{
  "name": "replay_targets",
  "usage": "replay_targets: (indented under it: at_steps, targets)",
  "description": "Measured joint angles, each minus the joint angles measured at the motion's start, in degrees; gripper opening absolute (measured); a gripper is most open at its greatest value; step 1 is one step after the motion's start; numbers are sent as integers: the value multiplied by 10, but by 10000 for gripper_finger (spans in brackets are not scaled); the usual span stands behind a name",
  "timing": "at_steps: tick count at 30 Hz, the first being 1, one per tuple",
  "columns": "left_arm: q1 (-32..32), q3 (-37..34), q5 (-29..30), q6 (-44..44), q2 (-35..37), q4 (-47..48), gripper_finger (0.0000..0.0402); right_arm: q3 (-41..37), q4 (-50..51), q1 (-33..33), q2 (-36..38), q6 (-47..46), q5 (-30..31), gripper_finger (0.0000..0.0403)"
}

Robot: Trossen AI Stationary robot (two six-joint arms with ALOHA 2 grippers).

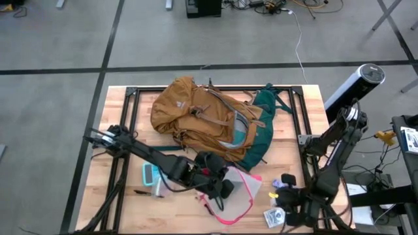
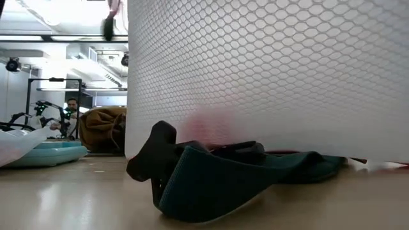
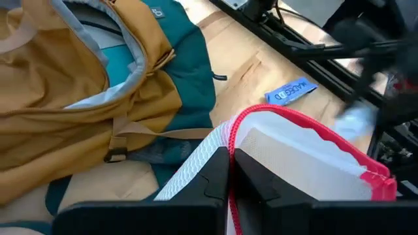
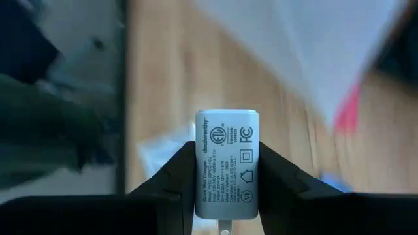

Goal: Unpack backpack
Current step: Put the white charging adapter into the pink zip bag, then put the playing cards into the pink zip bag

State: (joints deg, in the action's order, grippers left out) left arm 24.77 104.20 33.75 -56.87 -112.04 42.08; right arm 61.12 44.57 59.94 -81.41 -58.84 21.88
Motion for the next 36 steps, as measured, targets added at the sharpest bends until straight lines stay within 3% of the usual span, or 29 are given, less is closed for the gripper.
replay_targets:
  at_steps: [6, 13, 17, 23, 26, 33, 36]
  targets:
    - [-24, 0, -14, 27, -1, 0, 0, 98, -91, -34, -1, 217, 152, 92]
    - [-37, 0, -23, 39, -2, -1, 0, 95, -255, -144, -22, 366, 139, 92]
    - [-37, 0, -24, 39, -3, 2, 0, 94, -232, -194, -51, 357, 99, 109]
    - [-37, 0, -24, 39, -3, 28, 0, 94, -187, -206, -62, 326, 86, 242]
    - [-38, 0, -24, 39, -3, 31, 0, 94, -187, -195, -48, 325, 77, 281]
    - [-53, -1, -24, 53, -3, 32, 0, 94, -152, -123, -25, 280, -24, 291]
    - [-60, -1, -24, 54, -3, 32, 0, 94, -111, -71, -32, 218, -28, 281]
